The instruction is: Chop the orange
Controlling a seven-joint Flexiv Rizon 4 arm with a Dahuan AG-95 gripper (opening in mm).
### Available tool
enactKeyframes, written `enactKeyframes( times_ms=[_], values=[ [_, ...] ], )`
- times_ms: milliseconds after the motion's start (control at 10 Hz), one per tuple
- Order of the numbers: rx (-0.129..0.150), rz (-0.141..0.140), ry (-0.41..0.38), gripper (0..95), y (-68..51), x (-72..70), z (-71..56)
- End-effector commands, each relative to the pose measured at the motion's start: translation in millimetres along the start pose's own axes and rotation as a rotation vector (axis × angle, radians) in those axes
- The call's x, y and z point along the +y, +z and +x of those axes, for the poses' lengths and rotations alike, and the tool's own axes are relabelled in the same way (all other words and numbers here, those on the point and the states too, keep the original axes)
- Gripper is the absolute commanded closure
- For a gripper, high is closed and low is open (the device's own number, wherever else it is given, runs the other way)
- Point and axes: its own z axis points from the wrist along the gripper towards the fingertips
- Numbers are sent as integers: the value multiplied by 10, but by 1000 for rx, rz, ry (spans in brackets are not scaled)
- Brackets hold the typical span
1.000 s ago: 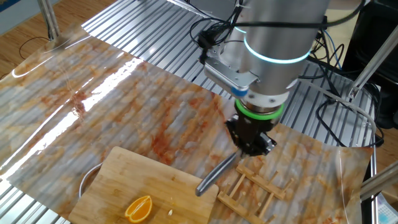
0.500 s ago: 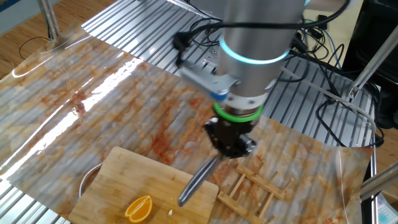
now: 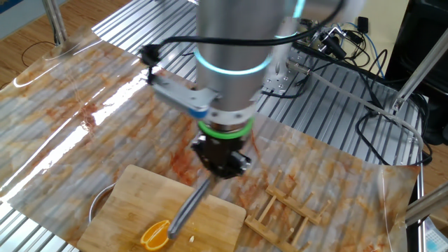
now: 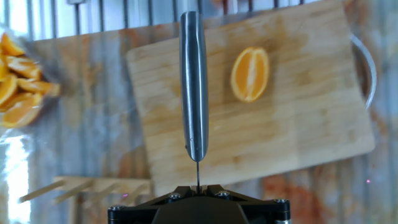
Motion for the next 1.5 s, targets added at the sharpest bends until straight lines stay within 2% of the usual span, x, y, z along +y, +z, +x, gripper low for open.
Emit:
enactKeyframes(
  times_ms=[100,600,900,1300,1500],
  values=[
    [0,1,-10,950,32,-107,-76],
    [-2,3,-12,950,92,-248,-258],
    [-3,-3,2,950,98,-248,-262],
    [-13,-7,79,950,98,-248,-262],
    [-38,-7,117,950,98,-248,-262]
  ],
)
